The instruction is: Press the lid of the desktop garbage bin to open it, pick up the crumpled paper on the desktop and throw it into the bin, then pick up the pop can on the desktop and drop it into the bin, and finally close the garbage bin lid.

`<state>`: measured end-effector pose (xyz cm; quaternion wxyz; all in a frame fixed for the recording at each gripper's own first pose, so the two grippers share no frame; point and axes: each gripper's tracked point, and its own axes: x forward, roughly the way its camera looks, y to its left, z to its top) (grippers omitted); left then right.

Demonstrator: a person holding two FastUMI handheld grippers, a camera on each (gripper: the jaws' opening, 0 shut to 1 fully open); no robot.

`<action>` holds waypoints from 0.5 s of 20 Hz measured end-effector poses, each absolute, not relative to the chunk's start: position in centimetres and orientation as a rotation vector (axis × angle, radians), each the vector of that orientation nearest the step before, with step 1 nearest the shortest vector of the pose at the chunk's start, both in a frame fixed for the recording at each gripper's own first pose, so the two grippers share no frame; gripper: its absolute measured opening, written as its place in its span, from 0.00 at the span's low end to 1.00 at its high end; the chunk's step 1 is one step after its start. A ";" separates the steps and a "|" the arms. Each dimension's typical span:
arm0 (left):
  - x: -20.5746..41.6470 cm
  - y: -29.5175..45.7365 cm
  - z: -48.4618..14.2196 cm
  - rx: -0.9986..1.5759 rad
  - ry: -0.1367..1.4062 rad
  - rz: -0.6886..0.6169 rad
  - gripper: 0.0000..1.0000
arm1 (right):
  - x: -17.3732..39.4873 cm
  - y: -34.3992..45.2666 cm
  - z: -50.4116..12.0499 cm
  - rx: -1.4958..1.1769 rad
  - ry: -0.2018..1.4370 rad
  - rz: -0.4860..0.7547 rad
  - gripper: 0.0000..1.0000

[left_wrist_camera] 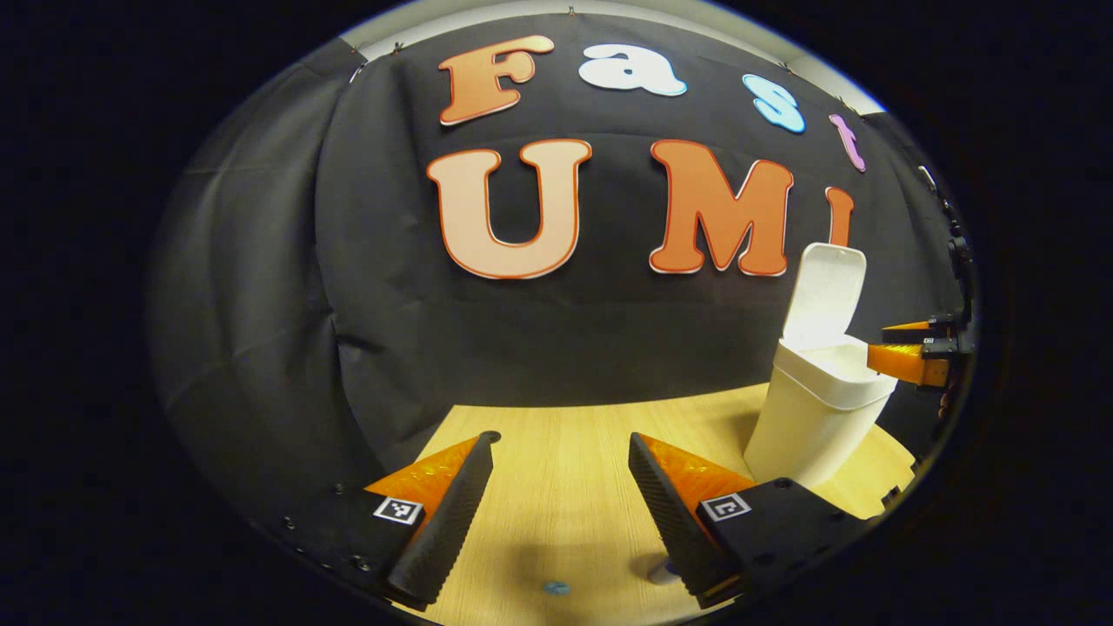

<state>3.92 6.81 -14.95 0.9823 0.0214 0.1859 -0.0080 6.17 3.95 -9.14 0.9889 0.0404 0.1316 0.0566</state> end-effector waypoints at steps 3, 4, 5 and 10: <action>3.4 6.3 -18.2 0.045 0.482 -0.081 1.00 | 5.3 6.5 -10.3 0.110 0.307 0.148 0.85; 3.0 6.3 -19.2 0.040 0.514 -0.095 1.00 | 5.2 6.9 -10.7 0.114 0.316 0.150 0.86; 2.7 6.2 -20.3 0.037 0.543 -0.105 0.96 | 5.1 7.3 -11.1 0.113 0.324 0.151 0.88; 0.8 7.0 -26.2 -0.002 0.708 -0.124 1.00 | 3.8 10.4 -13.4 0.136 0.375 0.194 0.89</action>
